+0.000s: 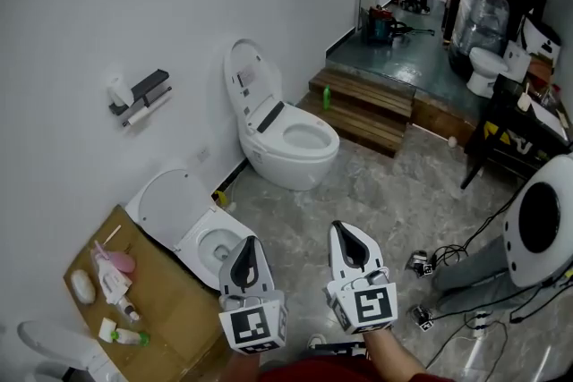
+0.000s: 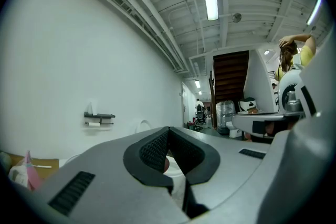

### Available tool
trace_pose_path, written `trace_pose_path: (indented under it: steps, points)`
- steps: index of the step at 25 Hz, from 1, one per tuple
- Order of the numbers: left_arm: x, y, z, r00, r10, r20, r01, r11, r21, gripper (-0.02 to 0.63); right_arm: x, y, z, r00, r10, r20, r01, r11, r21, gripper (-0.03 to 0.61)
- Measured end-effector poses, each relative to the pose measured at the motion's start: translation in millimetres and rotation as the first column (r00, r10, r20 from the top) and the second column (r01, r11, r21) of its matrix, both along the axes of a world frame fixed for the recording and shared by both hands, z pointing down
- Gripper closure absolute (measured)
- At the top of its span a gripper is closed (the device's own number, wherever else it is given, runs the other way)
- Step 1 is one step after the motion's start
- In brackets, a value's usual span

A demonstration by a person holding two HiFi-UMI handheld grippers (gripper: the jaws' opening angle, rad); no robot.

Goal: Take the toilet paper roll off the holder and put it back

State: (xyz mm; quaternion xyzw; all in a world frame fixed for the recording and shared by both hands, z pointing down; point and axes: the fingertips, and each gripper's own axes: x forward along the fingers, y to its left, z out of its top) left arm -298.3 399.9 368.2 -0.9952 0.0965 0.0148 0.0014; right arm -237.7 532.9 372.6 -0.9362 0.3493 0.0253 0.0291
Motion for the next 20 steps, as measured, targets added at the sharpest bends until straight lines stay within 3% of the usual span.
trace_pose_path:
  steps: [8, 14, 20]
  points:
    - [46, 4, 11, 1.0, -0.018, 0.01, 0.018, 1.0, -0.008, 0.598, 46, -4, 7, 0.999, -0.035, -0.002, 0.035, 0.999, 0.018, 0.563]
    - [89, -17, 28, 1.0, -0.008, 0.028, 0.008, 1.0, -0.001, 0.598, 84, -30, 17, 1.0, -0.03, 0.009, 0.03, 1.0, 0.001, 0.563]
    - [146, -58, 18, 1.0, 0.007, -0.001, -0.007, 1.0, -0.012, 0.598, 137, -72, 22, 1.0, -0.019, 0.007, 0.019, 0.999, -0.026, 0.563]
